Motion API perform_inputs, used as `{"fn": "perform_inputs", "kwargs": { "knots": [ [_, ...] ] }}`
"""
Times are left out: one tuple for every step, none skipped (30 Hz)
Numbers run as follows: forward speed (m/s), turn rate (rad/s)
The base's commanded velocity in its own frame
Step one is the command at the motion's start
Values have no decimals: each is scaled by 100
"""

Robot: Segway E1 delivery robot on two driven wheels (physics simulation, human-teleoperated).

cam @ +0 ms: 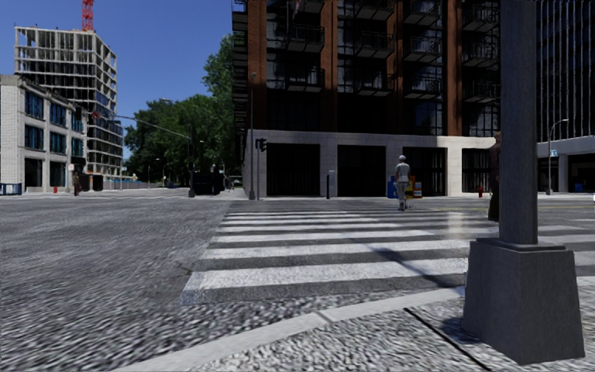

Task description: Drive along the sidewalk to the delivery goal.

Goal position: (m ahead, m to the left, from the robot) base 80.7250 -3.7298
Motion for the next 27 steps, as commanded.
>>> {"fn": "perform_inputs", "kwargs": {
  "knots": [
    [200,-27],
    [200,-27],
    [200,-27],
    [200,-27],
    [200,-27],
    [200,-27],
    [200,-27],
    [200,-27],
    [200,-27],
    [200,-27],
    [200,-27],
    [200,-27],
    [200,-27],
    [200,-27],
    [196,-20],
    [174,-6],
    [174,-6],
    [148,0],
    [134,0],
    [128,0],
    [125,0],
    [125,0],
    [123,0],
    [121,0],
    [119,0],
    [119,0],
    [119,0]
  ]
}}
